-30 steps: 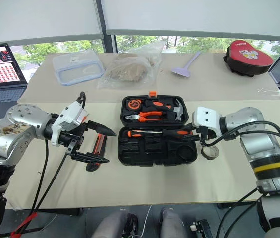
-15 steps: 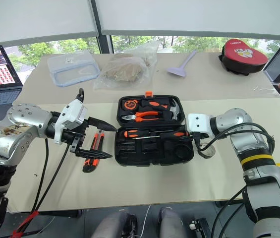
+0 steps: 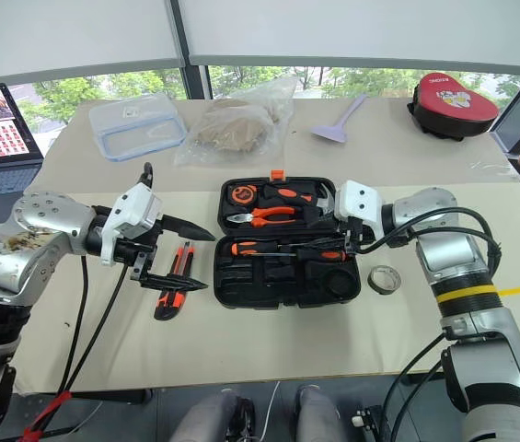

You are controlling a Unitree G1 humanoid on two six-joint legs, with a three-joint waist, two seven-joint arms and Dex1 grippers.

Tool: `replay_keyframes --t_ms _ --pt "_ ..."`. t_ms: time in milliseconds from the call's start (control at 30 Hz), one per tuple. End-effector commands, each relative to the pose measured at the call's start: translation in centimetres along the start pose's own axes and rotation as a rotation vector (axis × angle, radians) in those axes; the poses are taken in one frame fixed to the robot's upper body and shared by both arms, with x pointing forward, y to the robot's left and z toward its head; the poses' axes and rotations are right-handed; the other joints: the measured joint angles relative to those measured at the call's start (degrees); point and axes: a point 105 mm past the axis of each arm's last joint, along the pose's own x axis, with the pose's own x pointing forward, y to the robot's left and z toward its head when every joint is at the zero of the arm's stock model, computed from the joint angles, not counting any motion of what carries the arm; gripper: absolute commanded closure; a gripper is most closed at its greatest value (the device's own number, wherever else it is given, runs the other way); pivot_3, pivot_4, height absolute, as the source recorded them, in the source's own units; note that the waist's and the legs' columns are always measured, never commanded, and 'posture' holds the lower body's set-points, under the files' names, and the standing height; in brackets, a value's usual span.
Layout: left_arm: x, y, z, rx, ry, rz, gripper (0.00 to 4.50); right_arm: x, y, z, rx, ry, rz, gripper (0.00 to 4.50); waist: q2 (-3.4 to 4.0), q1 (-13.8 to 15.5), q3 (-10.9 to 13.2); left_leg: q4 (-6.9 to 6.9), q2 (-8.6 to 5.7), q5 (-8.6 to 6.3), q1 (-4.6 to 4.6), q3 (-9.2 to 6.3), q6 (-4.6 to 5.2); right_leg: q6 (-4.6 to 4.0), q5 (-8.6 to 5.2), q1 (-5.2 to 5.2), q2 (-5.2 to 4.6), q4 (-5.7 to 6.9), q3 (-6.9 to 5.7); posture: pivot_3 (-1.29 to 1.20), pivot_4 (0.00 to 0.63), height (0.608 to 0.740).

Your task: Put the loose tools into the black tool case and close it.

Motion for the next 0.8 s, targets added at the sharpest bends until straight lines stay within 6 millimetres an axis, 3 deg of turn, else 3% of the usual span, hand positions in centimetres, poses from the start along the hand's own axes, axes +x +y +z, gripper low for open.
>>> replay_keyframes --t_ms 33,67,367,533,667,800 --pt "0.0 0.7 0.8 0.066 0.010 0.024 0.00 0.1 -0.3 -0.5 -0.005 0.011 -0.024 4.11 0.00 0.0 0.0 0.00 -0.01 0.00 0.00 0.00 0.00 0.00 0.00 0.01 0.00 0.00 -0.02 0.00 0.150 0.728" --pt "0.0 0.7 0.8 0.066 0.008 0.029 0.00 0.5 0.2 -0.9 0.001 0.021 -0.006 4.47 0.00 0.0 0.0 0.00 -0.03 0.00 -0.01 0.00 0.00 0.00 0.00 0.00 0.02 0.00 -0.07 0.00 0.150 0.728" --pt "0.0 1.2 0.6 0.062 0.010 0.052 0.00 2.4 3.5 -3.7 -0.101 0.146 0.111 4.47 -0.01 -0.2 0.0 -0.02 -0.01 0.00 0.13 0.03 0.00 0.01 0.00 0.09 0.07 0.02 -0.18 0.00 0.150 0.728" --pt "-0.2 1.4 0.4 0.057 0.011 0.071 0.00 2.4 3.0 -4.0 -0.104 0.168 0.078 4.47 -0.04 -0.2 0.0 -0.03 0.00 0.00 0.22 0.03 -0.01 0.00 -0.01 0.17 0.03 0.02 -0.14 0.00 0.150 0.728" --pt "-0.8 1.8 -0.4 0.029 0.020 0.141 0.00 1.6 0.8 -0.5 -0.073 0.006 -0.037 4.47 -0.04 -0.2 0.0 -0.02 0.01 0.00 0.23 0.03 -0.02 0.00 -0.01 0.17 0.00 0.03 -0.12 0.00 0.150 0.728" --pt "-4.1 2.0 -2.6 -0.103 0.048 0.322 0.00 -2.0 -0.8 4.3 0.095 -0.194 -0.116 4.47 0.07 -0.4 0.0 -0.04 0.04 0.02 0.04 0.04 -0.03 -0.02 0.00 -0.08 -0.05 0.06 -0.10 0.00 0.150 0.728"
